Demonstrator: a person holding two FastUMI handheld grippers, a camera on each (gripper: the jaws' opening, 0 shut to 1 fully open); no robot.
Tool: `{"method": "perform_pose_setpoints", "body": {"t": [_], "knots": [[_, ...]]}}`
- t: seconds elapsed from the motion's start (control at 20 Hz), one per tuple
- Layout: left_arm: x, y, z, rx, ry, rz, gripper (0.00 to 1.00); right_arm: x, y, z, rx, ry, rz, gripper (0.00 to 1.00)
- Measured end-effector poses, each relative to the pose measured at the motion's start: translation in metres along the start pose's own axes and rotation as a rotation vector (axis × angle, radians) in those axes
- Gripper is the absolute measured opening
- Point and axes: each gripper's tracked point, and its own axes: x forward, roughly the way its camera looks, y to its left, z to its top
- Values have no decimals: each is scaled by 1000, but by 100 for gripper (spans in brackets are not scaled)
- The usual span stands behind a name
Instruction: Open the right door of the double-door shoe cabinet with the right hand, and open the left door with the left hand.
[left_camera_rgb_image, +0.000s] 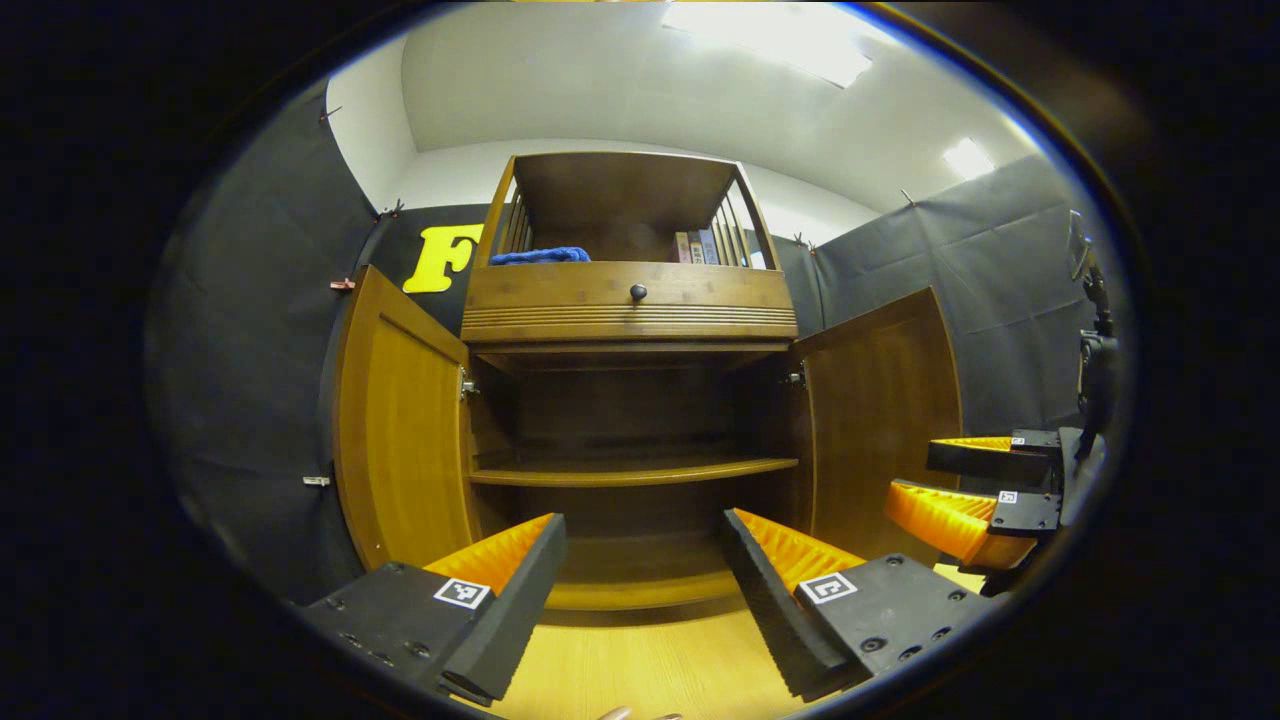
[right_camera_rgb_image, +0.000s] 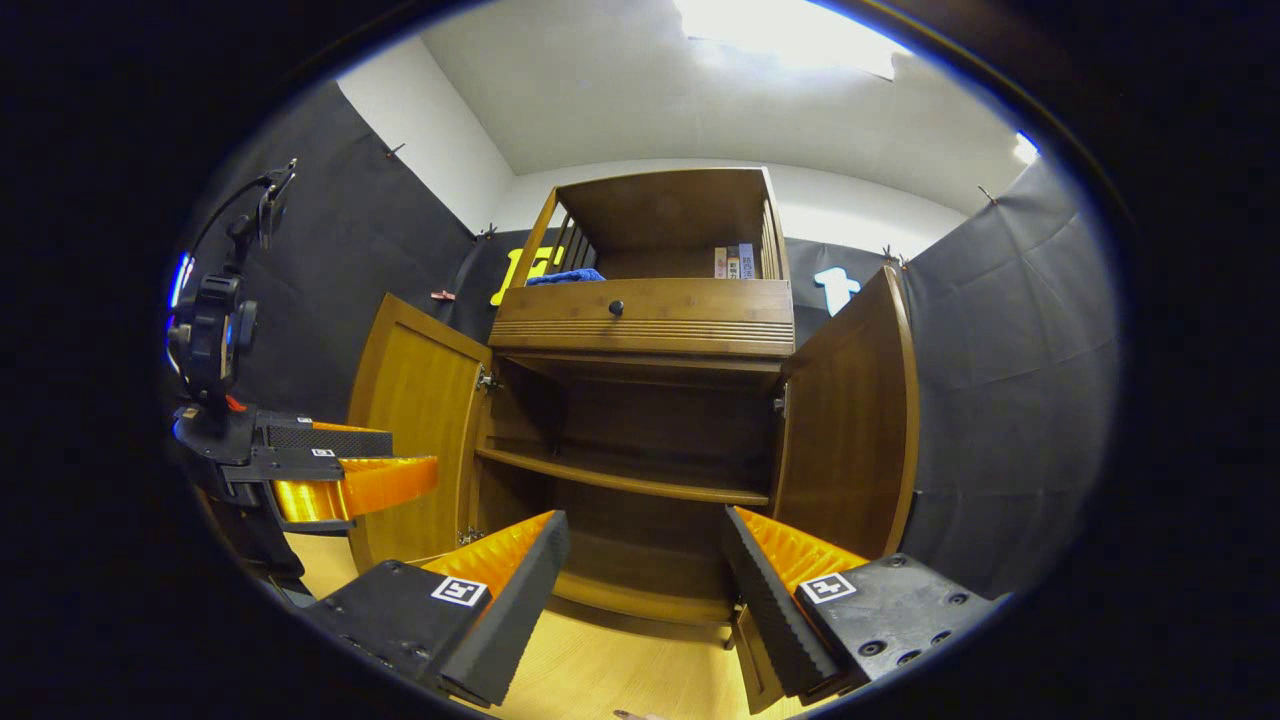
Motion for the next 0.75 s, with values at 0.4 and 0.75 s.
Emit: {"method": "perform_pose_setpoints", "body": {"t": [0.4, 0.75], "knots": [[3, 10, -5, -2, 24, 21, 96, 4, 6, -1, -3, 0, 16, 97], [0, 10, -6, -6, 31, 20, 99, 8, 5, -4, 10, 9, 14, 97]]}}
